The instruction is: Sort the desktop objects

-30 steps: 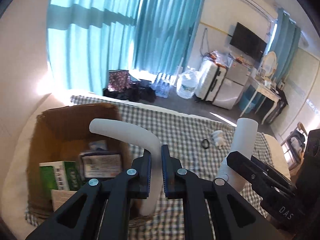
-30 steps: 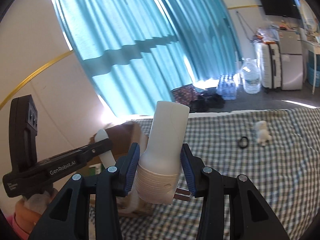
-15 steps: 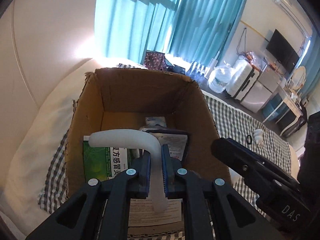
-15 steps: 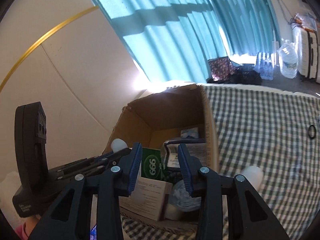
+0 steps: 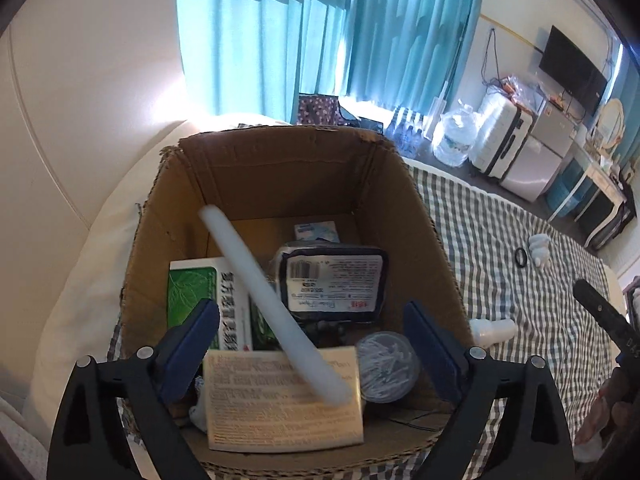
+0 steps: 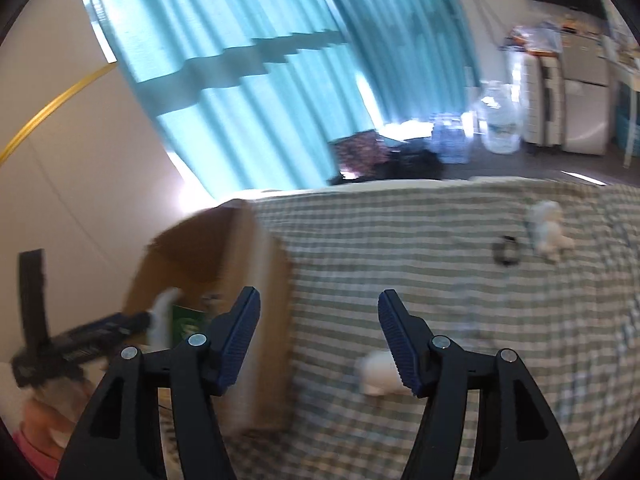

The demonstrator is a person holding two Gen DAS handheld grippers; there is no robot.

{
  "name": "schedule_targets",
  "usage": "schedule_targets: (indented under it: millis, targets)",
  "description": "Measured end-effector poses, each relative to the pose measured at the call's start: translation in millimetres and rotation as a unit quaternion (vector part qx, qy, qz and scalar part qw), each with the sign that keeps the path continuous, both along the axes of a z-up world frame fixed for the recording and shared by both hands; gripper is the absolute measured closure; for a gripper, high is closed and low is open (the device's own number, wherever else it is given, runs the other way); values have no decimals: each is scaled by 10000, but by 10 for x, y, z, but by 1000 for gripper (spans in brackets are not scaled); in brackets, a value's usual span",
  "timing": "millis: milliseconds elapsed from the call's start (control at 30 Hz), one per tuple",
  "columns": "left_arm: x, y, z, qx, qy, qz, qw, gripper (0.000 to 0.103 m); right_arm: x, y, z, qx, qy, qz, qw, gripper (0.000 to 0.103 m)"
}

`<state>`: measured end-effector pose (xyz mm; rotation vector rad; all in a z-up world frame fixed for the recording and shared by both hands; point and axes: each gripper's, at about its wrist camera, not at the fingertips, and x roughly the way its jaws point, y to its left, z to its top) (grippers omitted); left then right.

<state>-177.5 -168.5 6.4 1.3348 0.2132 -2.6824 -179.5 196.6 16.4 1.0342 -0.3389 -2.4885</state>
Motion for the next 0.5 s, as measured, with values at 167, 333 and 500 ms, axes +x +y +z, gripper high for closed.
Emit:
schedule_targets:
  millis: [167, 333, 500]
  targets:
    - [15, 462, 183, 154, 400, -343, 9985, 7, 93, 916, -235, 251, -71, -1088, 9937, 41]
    - [-20, 1306, 242, 192, 556, -1288, 9899, 5, 133, 1391, -369, 363, -213, -1566, 9868, 41]
    - [-85, 2065, -6, -129, 591, -1977, 9784, 3, 42, 1591, -371, 185, -89, -1604, 9868, 41]
